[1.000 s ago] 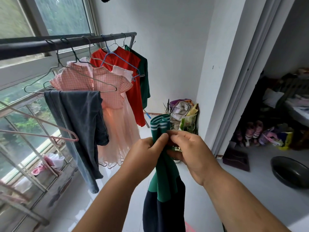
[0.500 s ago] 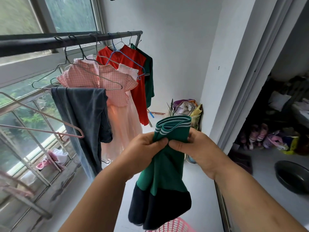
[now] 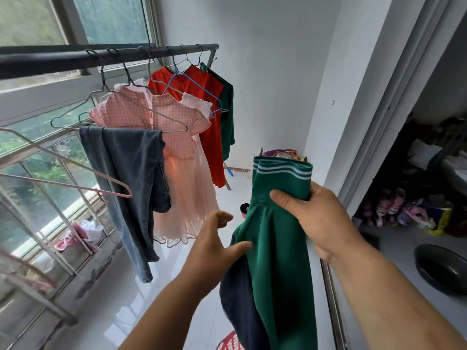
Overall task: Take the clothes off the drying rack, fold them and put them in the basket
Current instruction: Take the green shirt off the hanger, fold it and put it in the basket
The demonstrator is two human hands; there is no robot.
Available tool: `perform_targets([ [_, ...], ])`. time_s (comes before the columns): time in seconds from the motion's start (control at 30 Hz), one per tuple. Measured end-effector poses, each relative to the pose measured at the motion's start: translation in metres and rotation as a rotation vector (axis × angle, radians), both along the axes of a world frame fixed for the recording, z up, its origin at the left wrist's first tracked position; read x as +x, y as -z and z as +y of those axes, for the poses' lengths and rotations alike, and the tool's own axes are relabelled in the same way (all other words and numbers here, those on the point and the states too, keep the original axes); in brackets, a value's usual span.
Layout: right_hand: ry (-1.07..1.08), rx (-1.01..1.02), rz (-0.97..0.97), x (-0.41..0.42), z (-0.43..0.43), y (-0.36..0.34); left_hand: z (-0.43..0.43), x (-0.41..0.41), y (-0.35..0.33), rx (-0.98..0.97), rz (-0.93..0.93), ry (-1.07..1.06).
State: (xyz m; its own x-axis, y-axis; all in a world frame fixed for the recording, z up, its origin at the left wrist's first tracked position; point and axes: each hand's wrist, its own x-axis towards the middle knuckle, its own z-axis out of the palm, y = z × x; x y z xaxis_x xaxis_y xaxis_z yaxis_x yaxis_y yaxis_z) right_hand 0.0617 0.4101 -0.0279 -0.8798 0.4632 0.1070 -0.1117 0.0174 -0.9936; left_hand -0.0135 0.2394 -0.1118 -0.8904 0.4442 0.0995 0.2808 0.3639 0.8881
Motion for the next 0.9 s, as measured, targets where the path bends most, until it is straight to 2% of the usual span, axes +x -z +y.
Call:
perform_targets([
  [0.07,0.002,-0.018,0.006,0.001,0.002,-0.003,0.002,0.005,0.009,0.002,0.078,-0.061],
  [0.37,0.030,-0.086,0.045,0.010,0.013,-0.008,0.017,0.011,0.012,0.056,0.348,-0.076],
  [0.47,0.035,-0.086,0.044,0.015,0.014,-0.009,0.019,0.009,0.012,0.016,0.426,-0.090],
  [0.9,0.016,-0.088,0.065,0.024,0.012,-0.009,0.024,0.018,0.020,-0.001,0.152,-0.042],
])
